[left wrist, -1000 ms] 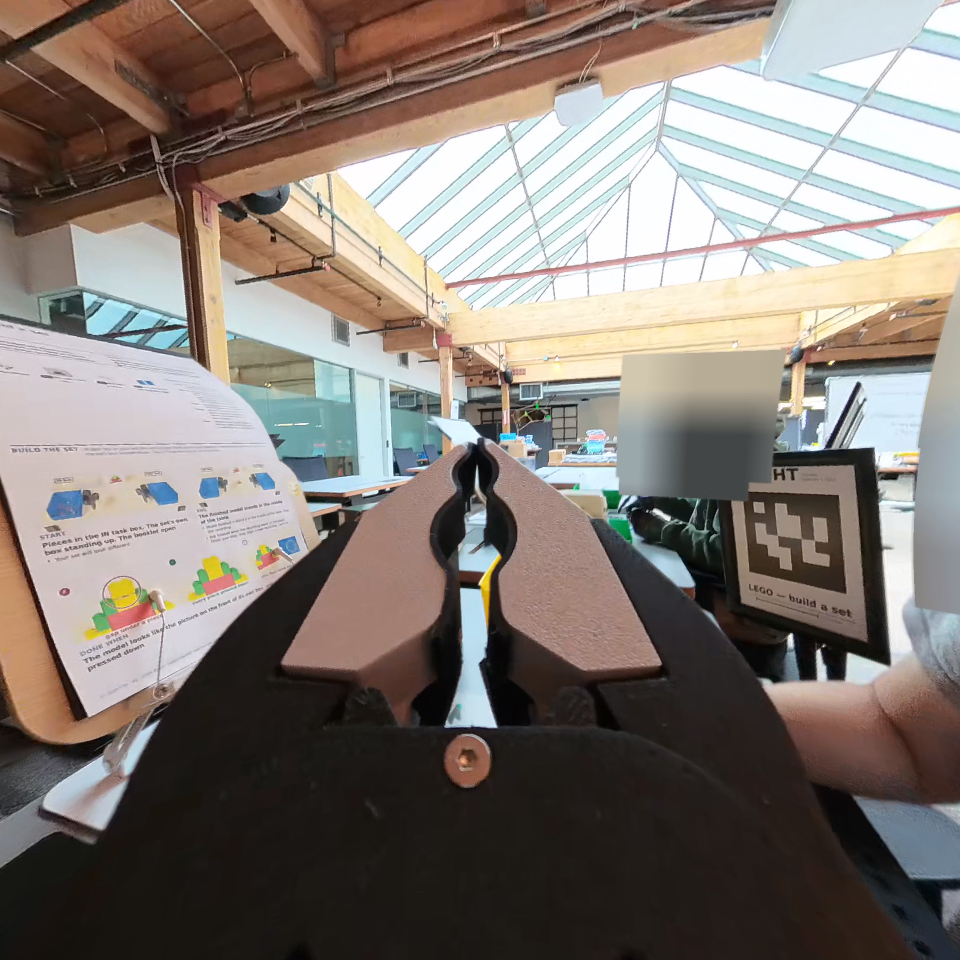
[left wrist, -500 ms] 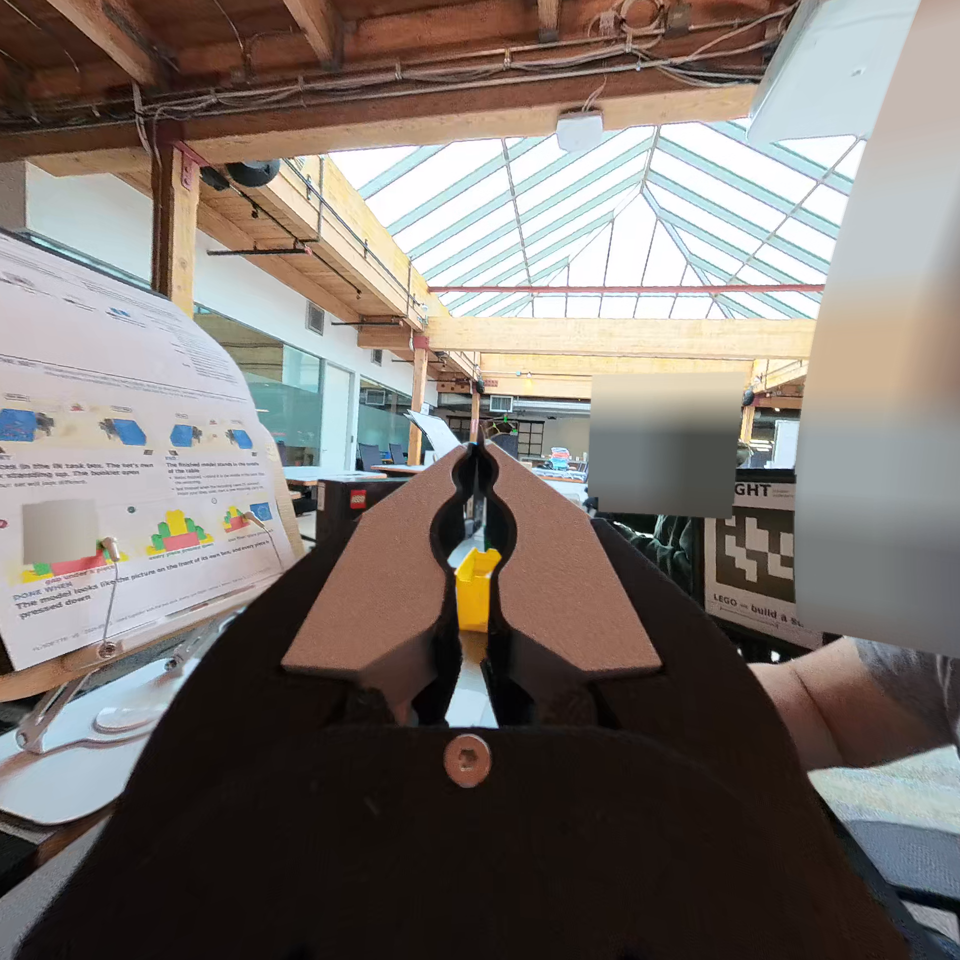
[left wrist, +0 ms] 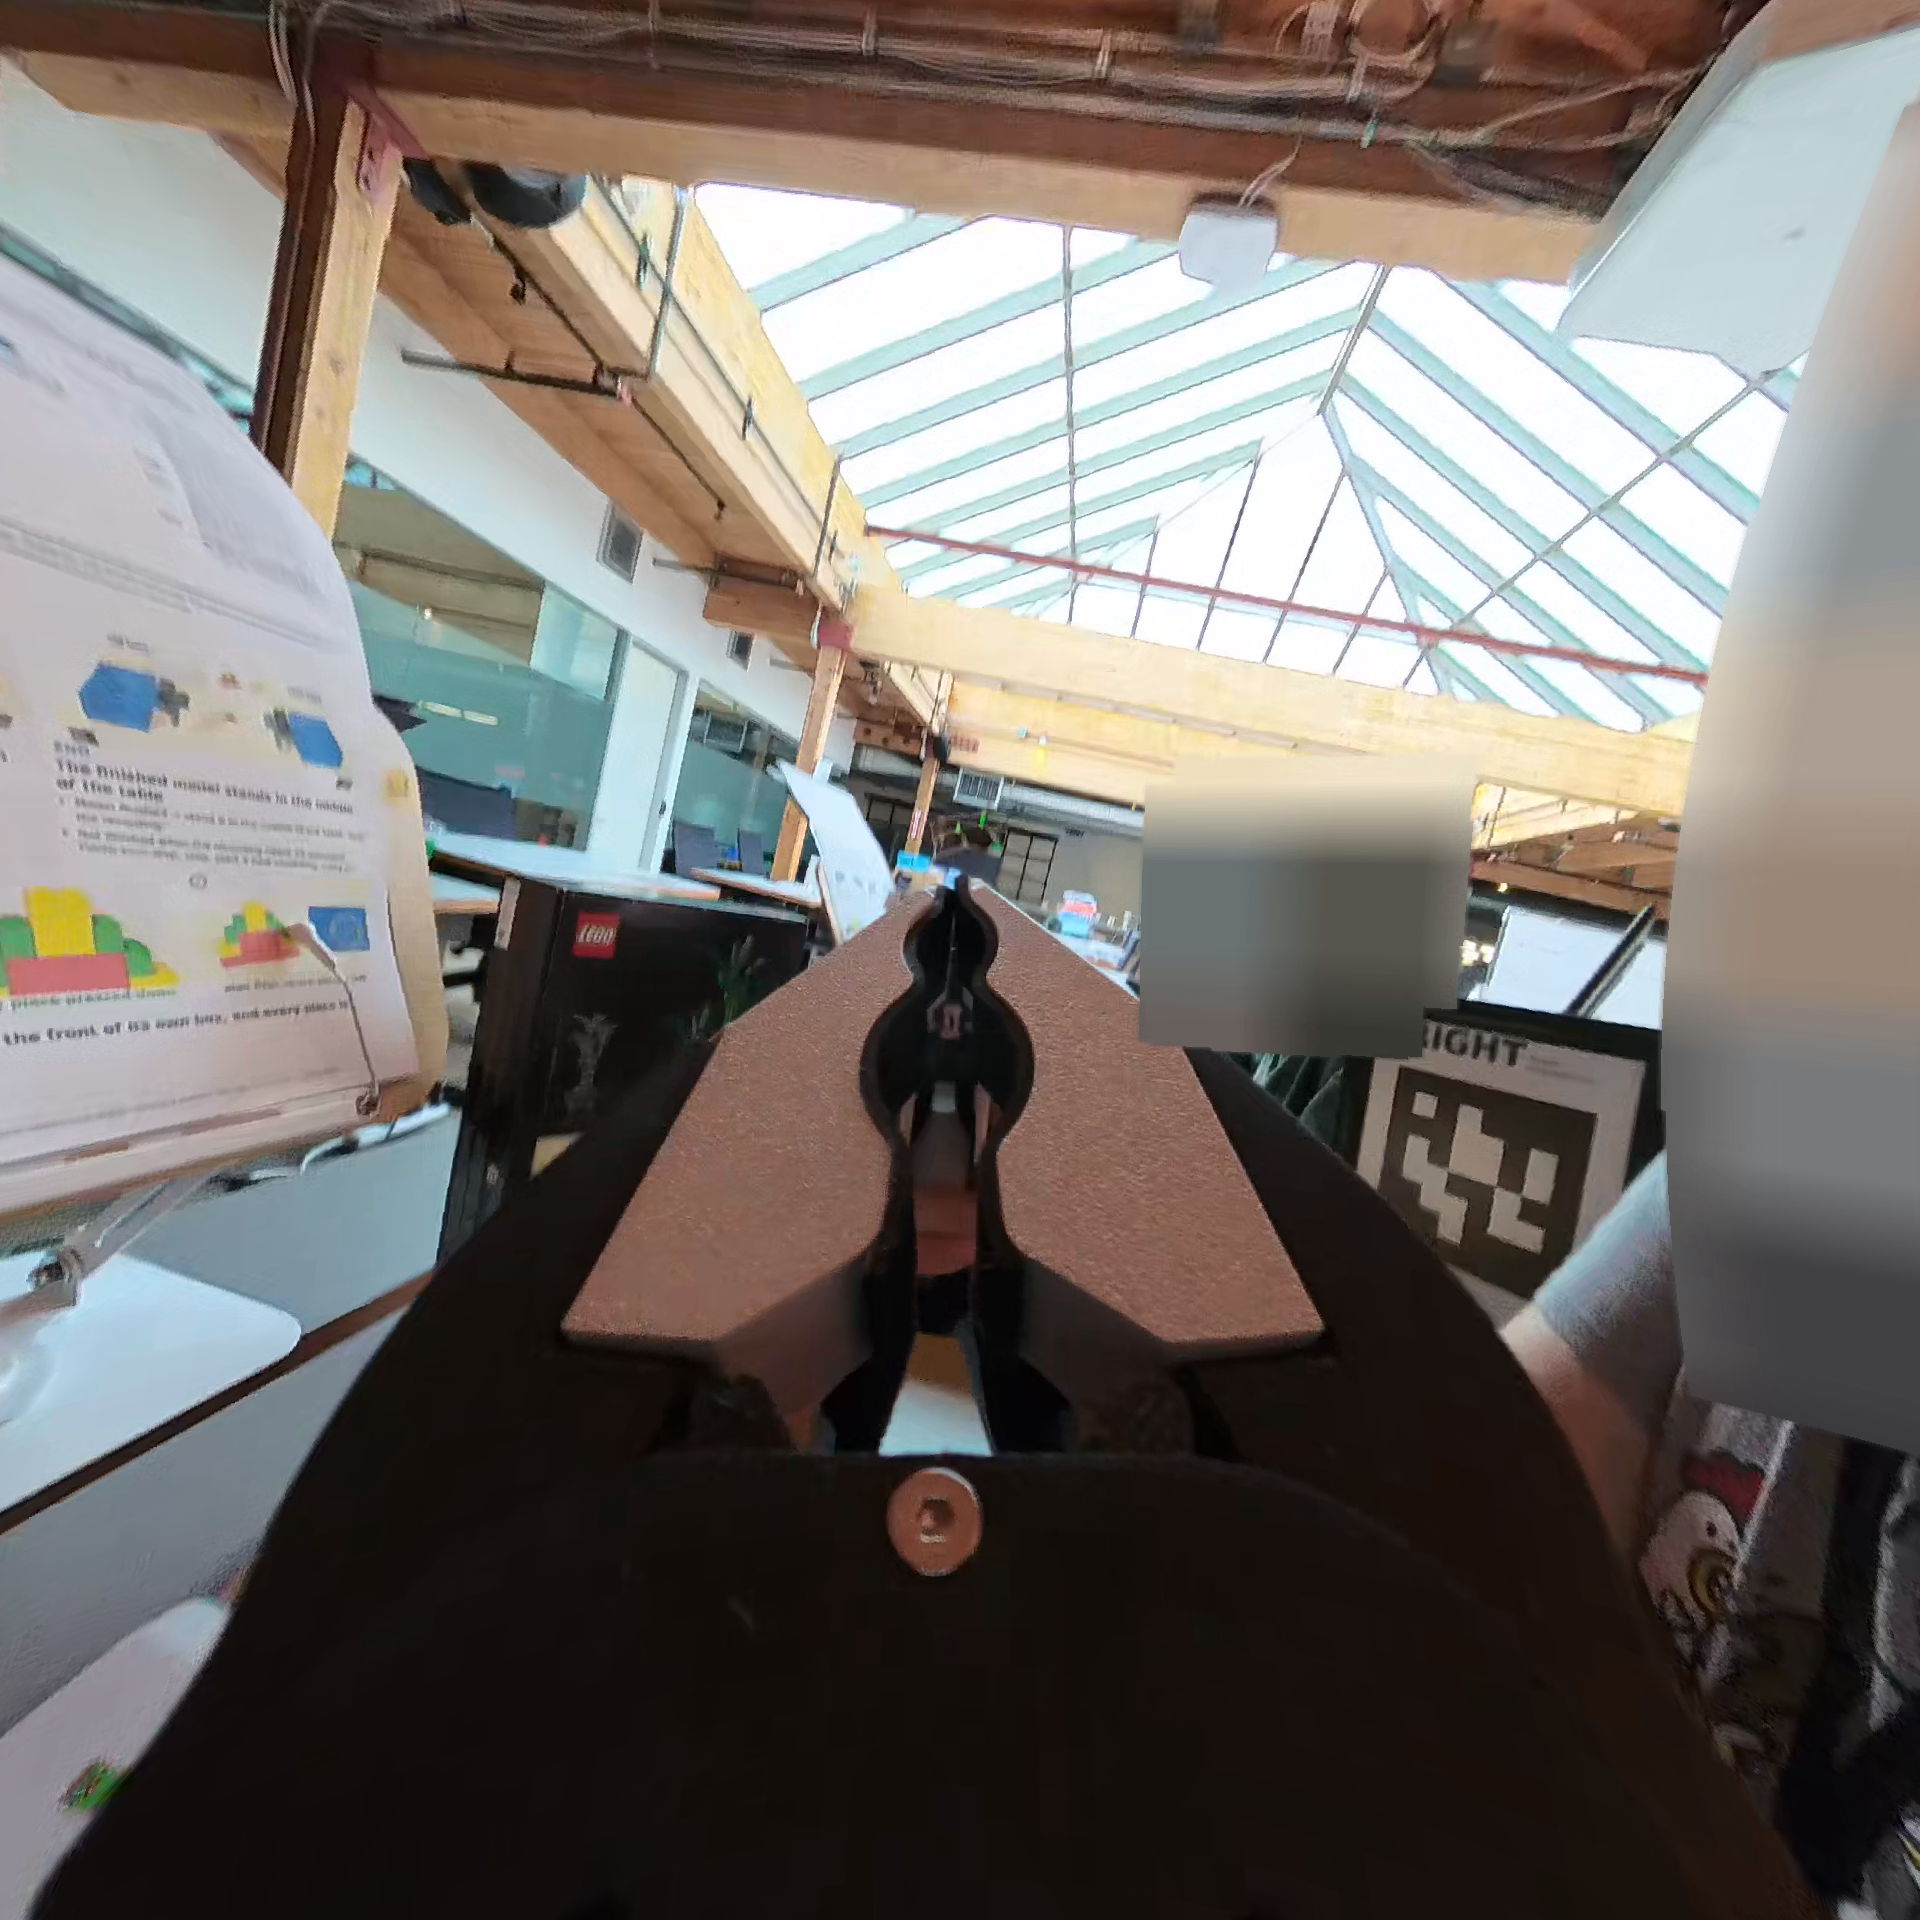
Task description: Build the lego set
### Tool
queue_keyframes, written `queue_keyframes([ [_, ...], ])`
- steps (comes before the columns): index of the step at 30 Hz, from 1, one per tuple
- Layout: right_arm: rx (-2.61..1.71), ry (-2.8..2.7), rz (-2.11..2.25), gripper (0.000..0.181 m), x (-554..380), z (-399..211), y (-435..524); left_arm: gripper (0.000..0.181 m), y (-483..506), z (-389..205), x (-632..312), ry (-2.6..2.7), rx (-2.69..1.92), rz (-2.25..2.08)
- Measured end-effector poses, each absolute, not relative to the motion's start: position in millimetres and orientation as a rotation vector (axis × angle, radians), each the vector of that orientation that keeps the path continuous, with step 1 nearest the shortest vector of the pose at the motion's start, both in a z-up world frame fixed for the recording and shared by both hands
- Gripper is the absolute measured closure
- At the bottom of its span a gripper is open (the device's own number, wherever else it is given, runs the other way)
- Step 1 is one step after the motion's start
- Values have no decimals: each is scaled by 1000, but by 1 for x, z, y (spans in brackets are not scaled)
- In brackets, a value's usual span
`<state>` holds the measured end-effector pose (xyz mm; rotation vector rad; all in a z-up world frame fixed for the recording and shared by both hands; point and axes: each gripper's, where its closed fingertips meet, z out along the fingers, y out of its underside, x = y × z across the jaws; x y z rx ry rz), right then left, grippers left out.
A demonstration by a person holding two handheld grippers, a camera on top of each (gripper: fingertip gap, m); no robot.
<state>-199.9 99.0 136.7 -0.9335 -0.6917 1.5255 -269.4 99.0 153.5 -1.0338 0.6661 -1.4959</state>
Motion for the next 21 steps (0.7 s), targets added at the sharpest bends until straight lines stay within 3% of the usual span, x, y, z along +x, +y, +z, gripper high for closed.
queue_keyframes([
  [12, -1219, -690, 1289, 181, -219, 91, 146, 181, 150, 120, -283, 519, -1308, -1394],
  [21, -1143, -704, 1155, 181, -212, 135, 118, 181, 147, 120, -284, 507, -1434, -1343],
])
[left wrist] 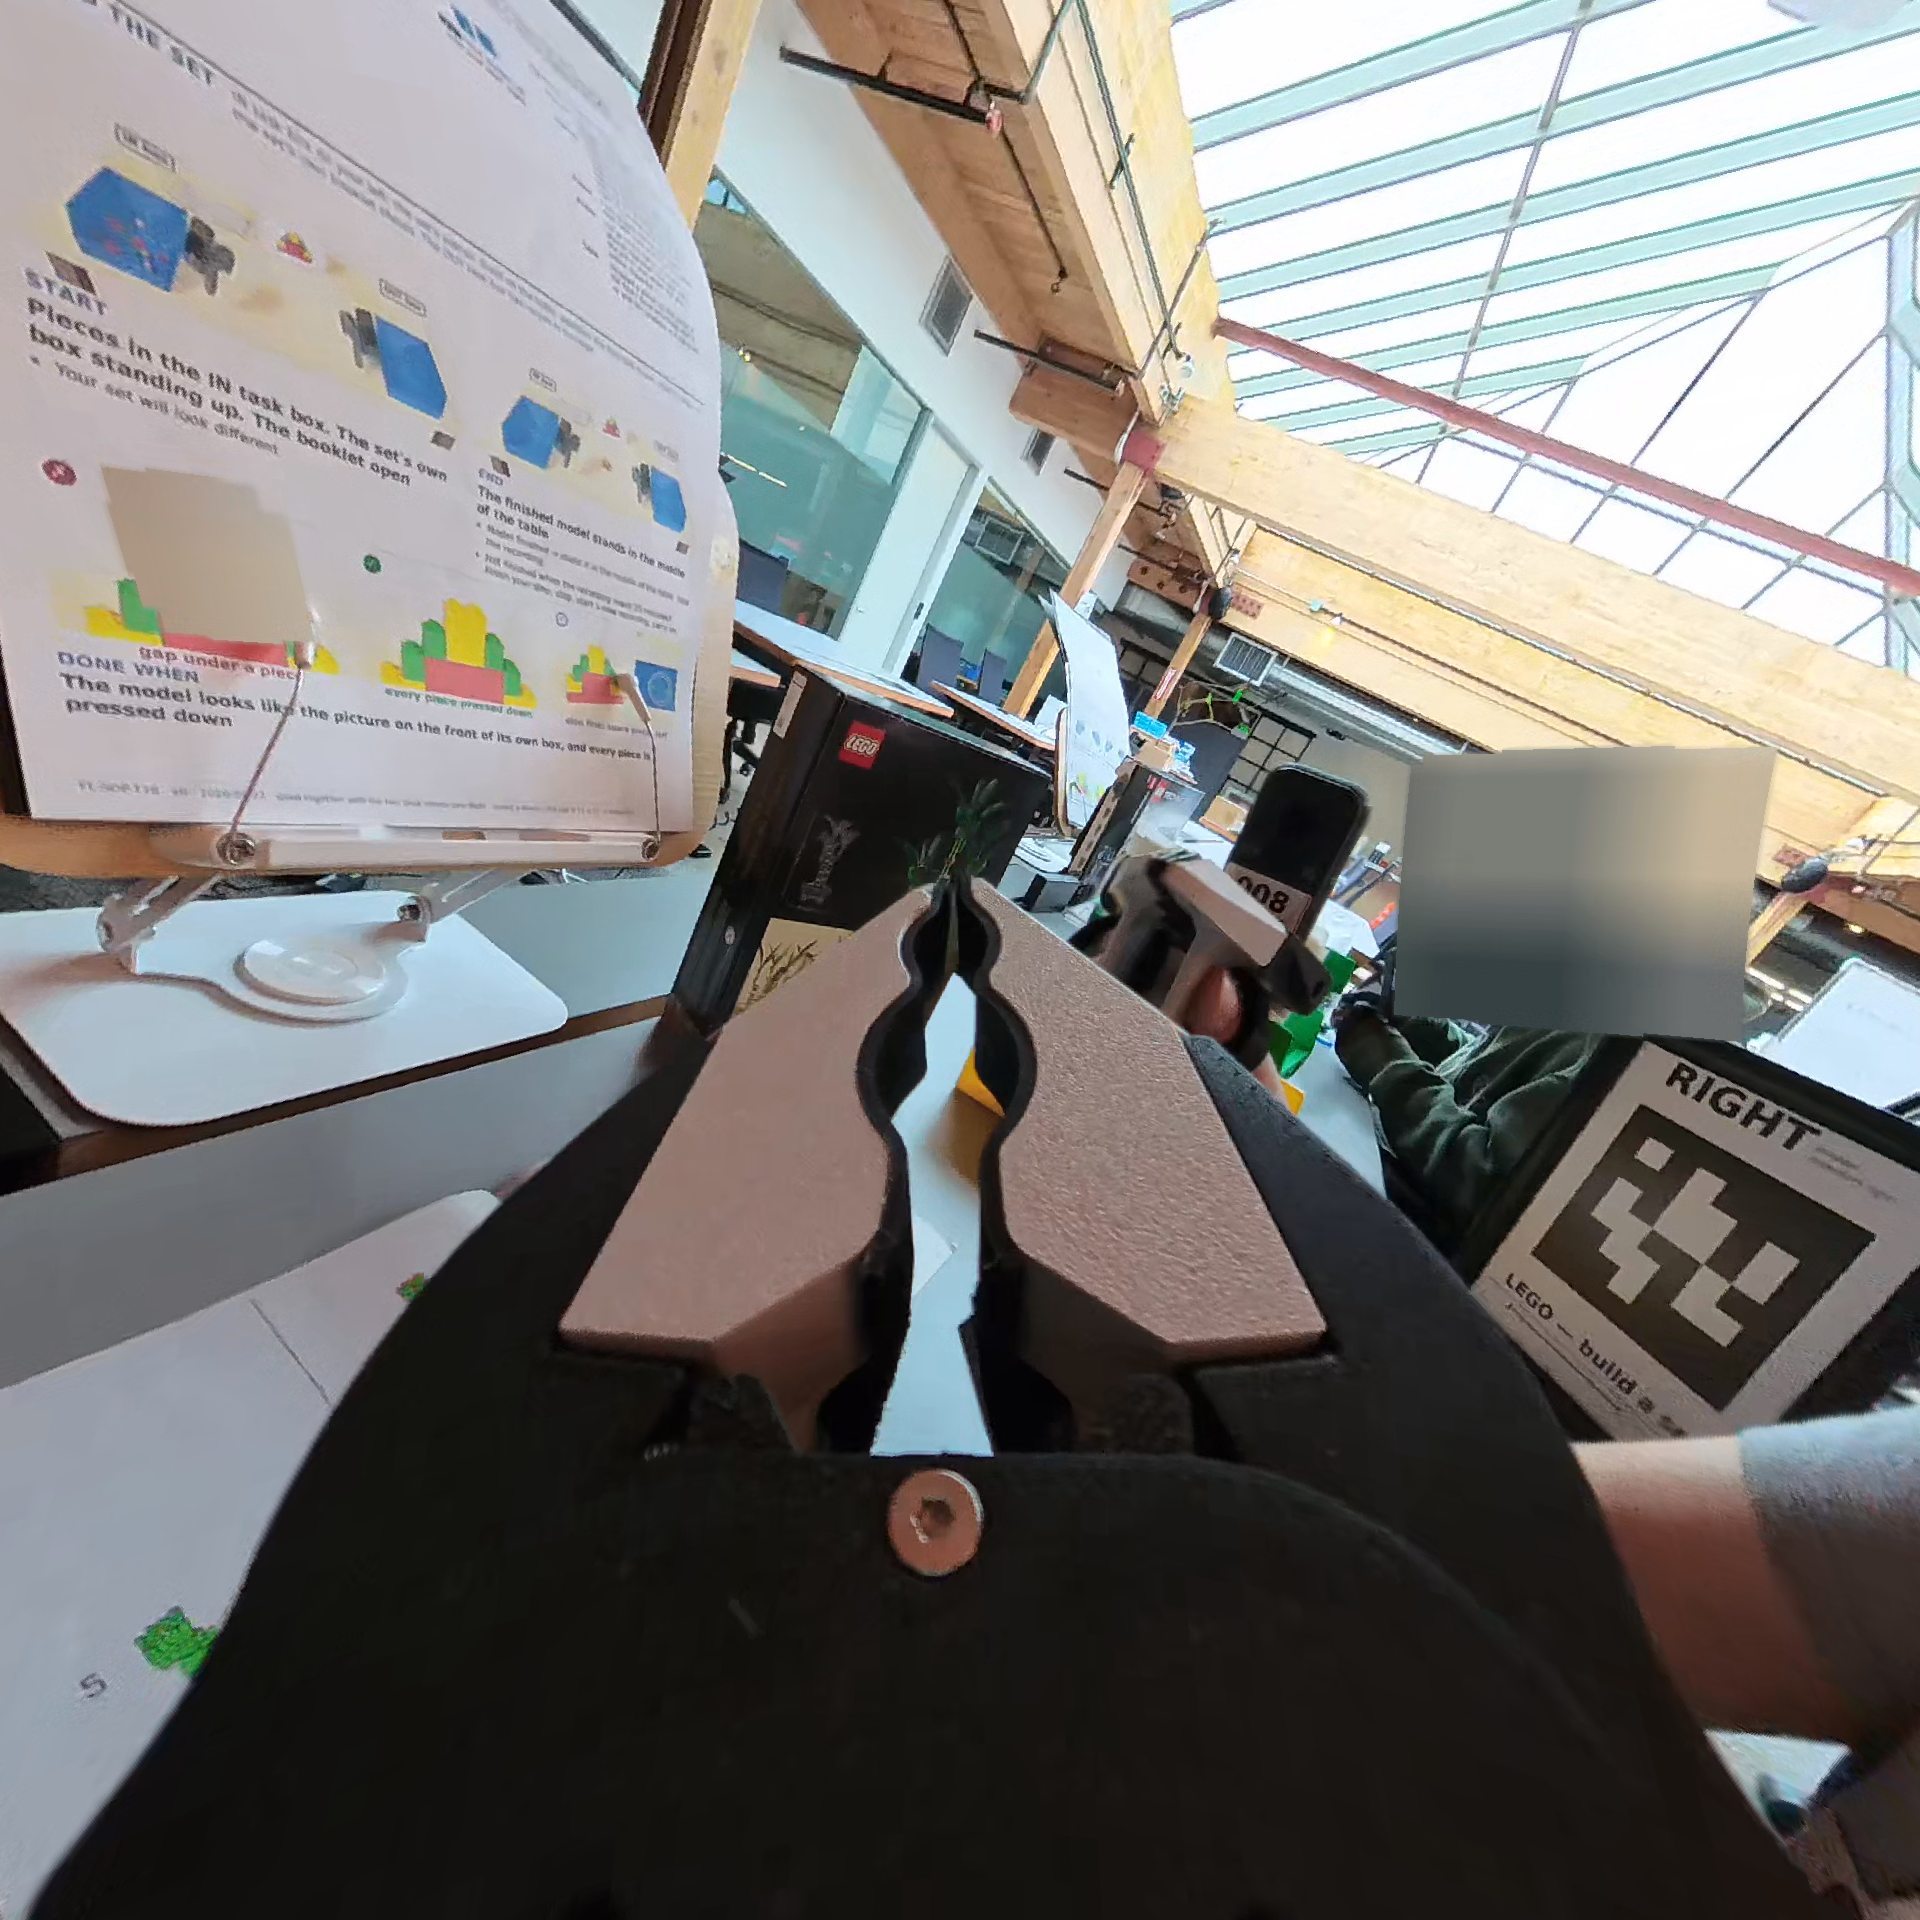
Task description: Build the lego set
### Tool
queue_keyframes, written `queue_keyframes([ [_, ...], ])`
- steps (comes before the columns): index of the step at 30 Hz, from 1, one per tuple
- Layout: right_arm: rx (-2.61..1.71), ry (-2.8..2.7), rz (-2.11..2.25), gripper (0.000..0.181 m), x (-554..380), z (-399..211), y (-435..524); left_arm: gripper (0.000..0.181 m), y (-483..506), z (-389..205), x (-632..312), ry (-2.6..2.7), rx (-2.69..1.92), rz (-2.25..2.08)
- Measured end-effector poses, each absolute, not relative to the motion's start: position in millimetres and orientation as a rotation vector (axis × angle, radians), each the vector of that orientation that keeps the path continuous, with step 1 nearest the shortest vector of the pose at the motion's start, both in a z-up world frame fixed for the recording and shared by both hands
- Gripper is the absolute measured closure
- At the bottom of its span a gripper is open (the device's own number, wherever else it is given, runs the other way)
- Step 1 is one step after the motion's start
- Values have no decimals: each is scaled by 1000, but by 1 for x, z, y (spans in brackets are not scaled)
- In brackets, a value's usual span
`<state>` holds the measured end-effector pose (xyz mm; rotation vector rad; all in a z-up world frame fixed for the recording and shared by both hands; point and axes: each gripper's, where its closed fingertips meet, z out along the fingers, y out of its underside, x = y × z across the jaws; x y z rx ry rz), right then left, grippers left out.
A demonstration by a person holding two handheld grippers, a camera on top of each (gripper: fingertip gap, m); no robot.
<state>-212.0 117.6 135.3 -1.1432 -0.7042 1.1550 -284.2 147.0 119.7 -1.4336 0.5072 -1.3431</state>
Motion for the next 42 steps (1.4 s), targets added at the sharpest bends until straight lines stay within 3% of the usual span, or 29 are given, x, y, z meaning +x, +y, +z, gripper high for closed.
queue_keyframes([
  [6, -1279, -675, 1139, 181, -220, 98, 132, 165, 158, 83, -272, 502, -1644, -1347],
  [10, -1442, -761, 1102, 181, -238, 49, 144, 175, 170, 83, -280, 508, -1565, -1371],
  [14, -1479, -796, 1172, 181, -252, 35, 142, 157, 166, 70, -265, 593, -1589, -1426],
  [15, -1465, -806, 1198, 179, -256, 39, 139, 155, 165, 61, -260, 615, -1616, -1417],
  [18, -1464, -788, 1211, 147, -263, 48, 139, 160, 169, 46, -249, 646, -1635, -1372],
  [22, -1474, -784, 1188, 146, -267, 57, 135, 156, 168, 53, -243, 655, -1611, -1323],
  [24, -1468, -817, 1159, 151, -264, 60, 130, 156, 160, 68, -244, 676, -1569, -1317],
  [26, -1432, -822, 1136, 170, -257, 67, 129, 181, 157, 79, -248, 701, -1539, -1245],
  [27, -1395, -831, 1147, 181, -254, 72, 126, 181, 158, 84, -250, 705, -1525, -1209],
  [32, -1364, -729, 1296, 181, -234, 89, 130, 181, 157, 104, -252, 721, -1501, -1197],
  [34, -1381, -655, 1348, 164, -226, 93, 136, 181, 156, 110, -252, 724, -1495, -1212],
  [36, -1371, -619, 1427, 181, -219, 97, 136, 181, 154, 111, -251, 739, -1508, -1220],
  [42, -1367, -607, 1499, 181, -211, 98, 137, 181, 155, 106, -250, 729, -1566, -1237],
])
